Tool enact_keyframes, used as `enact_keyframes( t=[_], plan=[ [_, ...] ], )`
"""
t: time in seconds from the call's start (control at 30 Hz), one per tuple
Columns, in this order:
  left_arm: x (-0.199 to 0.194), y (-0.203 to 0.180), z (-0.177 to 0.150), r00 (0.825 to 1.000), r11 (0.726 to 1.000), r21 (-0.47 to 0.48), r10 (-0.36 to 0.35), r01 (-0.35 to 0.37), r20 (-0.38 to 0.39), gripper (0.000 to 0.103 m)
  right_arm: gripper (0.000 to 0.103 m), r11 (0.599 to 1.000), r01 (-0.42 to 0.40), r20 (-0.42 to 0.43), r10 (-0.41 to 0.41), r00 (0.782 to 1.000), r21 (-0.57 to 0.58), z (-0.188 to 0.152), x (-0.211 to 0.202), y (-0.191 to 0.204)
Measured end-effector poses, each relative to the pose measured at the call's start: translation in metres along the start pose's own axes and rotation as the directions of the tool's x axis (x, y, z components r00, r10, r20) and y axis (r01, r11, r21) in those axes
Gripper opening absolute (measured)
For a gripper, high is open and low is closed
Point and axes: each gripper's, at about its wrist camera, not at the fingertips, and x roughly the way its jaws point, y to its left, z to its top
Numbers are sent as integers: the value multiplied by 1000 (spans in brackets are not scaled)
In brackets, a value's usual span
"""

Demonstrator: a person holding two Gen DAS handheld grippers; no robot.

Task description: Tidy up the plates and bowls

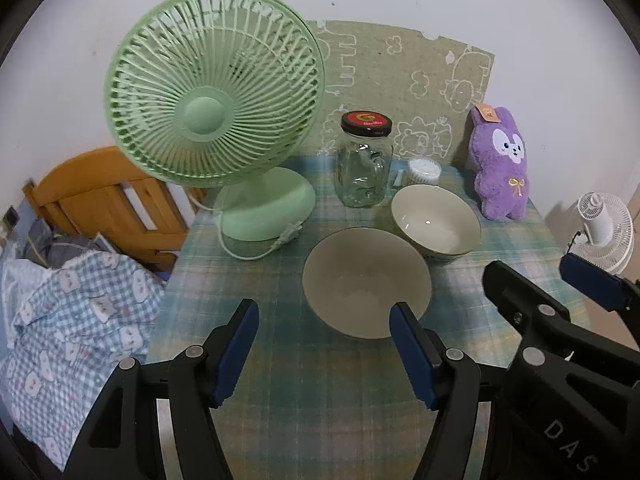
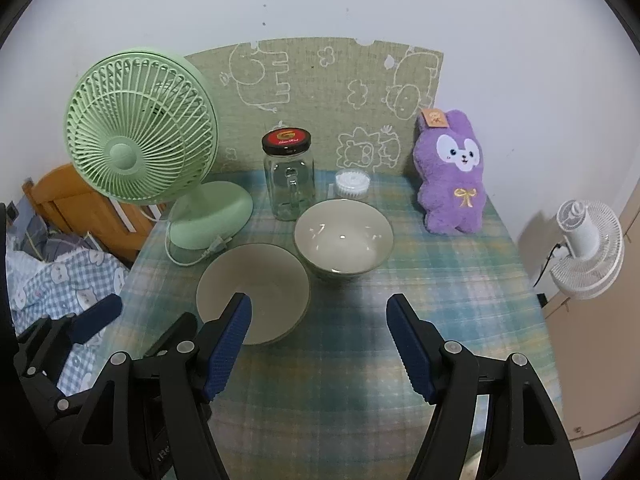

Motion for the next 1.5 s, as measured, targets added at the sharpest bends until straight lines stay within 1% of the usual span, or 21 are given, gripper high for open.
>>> enact_keyframes(
  t=[0.07, 0.17, 0.23, 0.27, 0.4, 0.43, 0.5, 0.53, 0.63, 0.7, 0.77, 0.97, 1.07, 1.13, 1.27, 1.37, 1.43, 1.5],
  plan=[
    [8, 2, 3, 1000, 1000, 2, -9, 9, -3, 65, 73, 1000, 11, 0, -11, 1000, 5, 2, 6, 1],
    [18, 6, 7, 1000, 1000, -1, -14, 14, -8, 65, 73, 1000, 16, -1, -16, 1000, 11, 6, 17, 3],
    [23, 9, 9, 1000, 1000, -4, -10, 10, -8, 65, 67, 1000, 11, -5, -11, 1000, 17, 8, 24, 4],
    [27, 11, 10, 1000, 1000, -4, -6, 6, -10, 63, 62, 1000, 9, -9, -9, 1000, 19, 9, 28, 6],
    [38, 15, 12, 1000, 1000, -6, -9, 9, -18, 62, 61, 1000, 4, -21, -4, 1000, 24, 12, 43, 9],
    [42, 17, 14, 1000, 1000, -5, -16, 15, -20, 61, 61, 1000, 3, -23, -2, 1000, 27, 13, 45, 10],
    [47, 17, 16, 999, 999, 2, -35, 35, -27, 55, 61, 999, 1, -28, 0, 1000, 36, 15, 53, 10],
    [50, 17, 17, 998, 999, 8, -47, 47, -32, 50, 61, 999, 4, -30, -2, 1000, 40, 16, 56, 10],
    [60, 18, 21, 998, 999, 22, -46, 46, -35, 50, 61, 999, 8, -37, -6, 999, 47, 19, 66, 11],
    [65, 17, 22, 998, 999, 29, -40, 41, -37, 50, 57, 998, 7, -44, -4, 999, 58, 19, 73, 10],
    [71, 16, 23, 999, 999, 30, -35, 36, -40, 50, 56, 998, 8, -55, -4, 998, 68, 19, 80, 9],
    [90, 18, 21, 997, 999, 8, -41, 42, -70, 50, 55, 997, 19, -78, -13, 997, 72, 19, 101, 9],
    [98, 17, 20, 996, 999, 13, -38, 39, -81, 50, 49, 996, 27, -103, -19, 994, 80, 18, 112, 8],
    [102, 17, 20, 996, 999, 15, -34, 35, -86, 50, 49, 996, 27, -114, -18, 993, 83, 16, 118, 8],
    [110, 17, 19, 995, 1000, 13, -9, 10, -98, 46, 49, 996, 31, -131, -19, 991, 87, 15, 128, 8],
    [116, 17, 19, 994, 1000, 10, -13, 14, -112, 44, 48, 995, 32, -143, -18, 990, 94, 15, 135, 7],
    [119, 17, 18, 992, 1000, 11, -20, 21, -123, 42, 44, 995, 32, -151, -17, 988, 94, 14, 138, 7],
    [124, 17, 18, 990, 1000, 9, -28, 29, -136, 40, 43, 995, 32, -159, -17, 987, 92, 14, 143, 8]
  ],
)
